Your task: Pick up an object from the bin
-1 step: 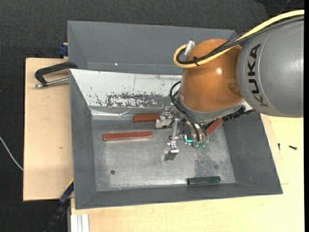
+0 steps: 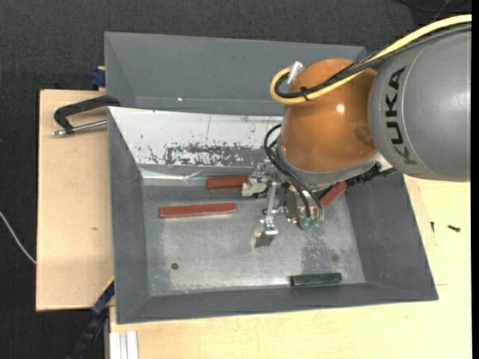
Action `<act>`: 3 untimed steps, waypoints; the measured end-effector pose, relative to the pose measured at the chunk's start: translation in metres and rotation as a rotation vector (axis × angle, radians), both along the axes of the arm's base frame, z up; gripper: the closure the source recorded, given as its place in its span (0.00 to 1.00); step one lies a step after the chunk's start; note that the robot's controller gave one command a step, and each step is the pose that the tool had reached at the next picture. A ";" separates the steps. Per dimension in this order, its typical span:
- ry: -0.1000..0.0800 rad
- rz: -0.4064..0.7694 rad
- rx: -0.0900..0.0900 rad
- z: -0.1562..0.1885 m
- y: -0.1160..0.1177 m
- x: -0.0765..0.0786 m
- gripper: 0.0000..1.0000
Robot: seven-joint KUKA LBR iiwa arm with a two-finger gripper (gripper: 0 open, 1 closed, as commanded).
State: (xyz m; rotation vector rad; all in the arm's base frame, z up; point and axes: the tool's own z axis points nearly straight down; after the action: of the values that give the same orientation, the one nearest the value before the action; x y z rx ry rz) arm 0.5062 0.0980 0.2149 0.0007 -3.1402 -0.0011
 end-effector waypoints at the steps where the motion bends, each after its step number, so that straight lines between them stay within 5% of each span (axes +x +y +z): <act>1: -0.018 -0.006 0.004 -0.049 0.030 0.051 0.00; 2: -0.001 -0.075 0.002 -0.091 0.014 0.063 0.00; 3: -0.001 -0.082 0.005 -0.137 0.033 0.059 1.00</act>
Offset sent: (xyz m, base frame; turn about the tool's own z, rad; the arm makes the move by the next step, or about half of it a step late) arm 0.0607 0.0065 -0.0957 0.0845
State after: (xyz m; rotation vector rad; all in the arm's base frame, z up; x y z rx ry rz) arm 0.5656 0.1306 0.0780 -0.1275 -3.1388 -0.0086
